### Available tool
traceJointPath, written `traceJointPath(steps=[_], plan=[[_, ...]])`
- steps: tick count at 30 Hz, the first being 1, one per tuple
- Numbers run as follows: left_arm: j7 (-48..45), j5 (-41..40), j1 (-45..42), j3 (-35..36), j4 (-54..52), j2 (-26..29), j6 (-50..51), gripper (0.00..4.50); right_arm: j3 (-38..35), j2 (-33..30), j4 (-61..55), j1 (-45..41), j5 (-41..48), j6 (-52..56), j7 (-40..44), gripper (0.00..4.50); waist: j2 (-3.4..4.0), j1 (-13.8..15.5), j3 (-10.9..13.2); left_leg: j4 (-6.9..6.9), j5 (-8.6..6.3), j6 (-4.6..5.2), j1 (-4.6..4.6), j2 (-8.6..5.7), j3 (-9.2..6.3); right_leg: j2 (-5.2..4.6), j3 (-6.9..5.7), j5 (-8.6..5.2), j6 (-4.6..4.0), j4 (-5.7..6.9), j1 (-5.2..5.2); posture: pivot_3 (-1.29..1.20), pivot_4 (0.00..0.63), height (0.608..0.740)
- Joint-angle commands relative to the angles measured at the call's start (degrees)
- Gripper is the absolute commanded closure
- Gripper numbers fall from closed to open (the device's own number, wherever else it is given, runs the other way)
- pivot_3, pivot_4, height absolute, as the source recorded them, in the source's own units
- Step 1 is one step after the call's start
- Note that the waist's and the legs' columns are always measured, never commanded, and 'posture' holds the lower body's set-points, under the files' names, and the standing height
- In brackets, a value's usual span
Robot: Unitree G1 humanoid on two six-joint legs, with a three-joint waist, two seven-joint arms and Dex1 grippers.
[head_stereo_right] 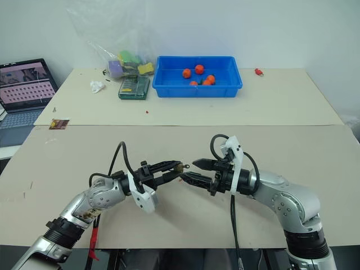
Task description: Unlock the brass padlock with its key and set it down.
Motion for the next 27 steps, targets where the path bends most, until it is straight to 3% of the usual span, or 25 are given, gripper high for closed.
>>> traceJointPath(steps=[1,2,10,13,27], plan=[[-0.3,-0.3,-0.9,0.1,-1.8,-0.1,-1.3,3.68,-1.3,-0.1,0.2,-1.2,2.2,0.4,0.5,0.52,0.00,0.0,0.0,0.00,0.00,0.00,-0.01,0.00,0.00,0.00,0.00,0.00,-0.01,0.00,-0.01,0.00,0.150,0.740],[-0.3,-0.4,-0.9,0.1,-1.8,-0.2,-1.3,3.68,-1.5,-0.1,0.3,-1.3,2.5,0.4,0.5,0.70,0.00,0.0,0.0,0.00,0.00,0.00,-0.02,-0.01,0.02,0.00,0.00,0.01,-0.01,0.01,-0.02,0.00,0.150,0.740],[-1.3,-1.0,-1.3,0.2,-2.4,-0.8,-0.7,3.68,-1.9,-1.1,0.2,0.2,3.4,0.3,0.6,3.62,0.00,0.0,0.0,0.00,-0.01,0.02,-0.04,-0.01,0.01,0.00,0.00,0.03,-0.05,0.00,-0.03,0.00,0.150,0.740],[-1.8,-1.6,-1.7,0.2,-2.4,-1.0,-0.3,3.68,-1.6,-1.5,-0.1,0.6,3.2,0.0,0.7,4.46,0.00,0.0,0.0,0.00,-0.01,0.02,-0.04,-0.01,0.03,0.00,0.00,0.04,-0.05,0.01,-0.03,0.00,0.150,0.740],[-2.3,-0.5,-2.2,1.4,-3.3,-2.1,-0.1,3.68,-0.5,-3.4,0.0,1.3,2.4,-0.2,2.4,4.46,0.00,0.0,0.0,0.00,-0.01,0.02,-0.04,-0.01,0.08,0.00,0.00,0.04,-0.05,0.01,-0.03,0.00,0.150,0.740]])
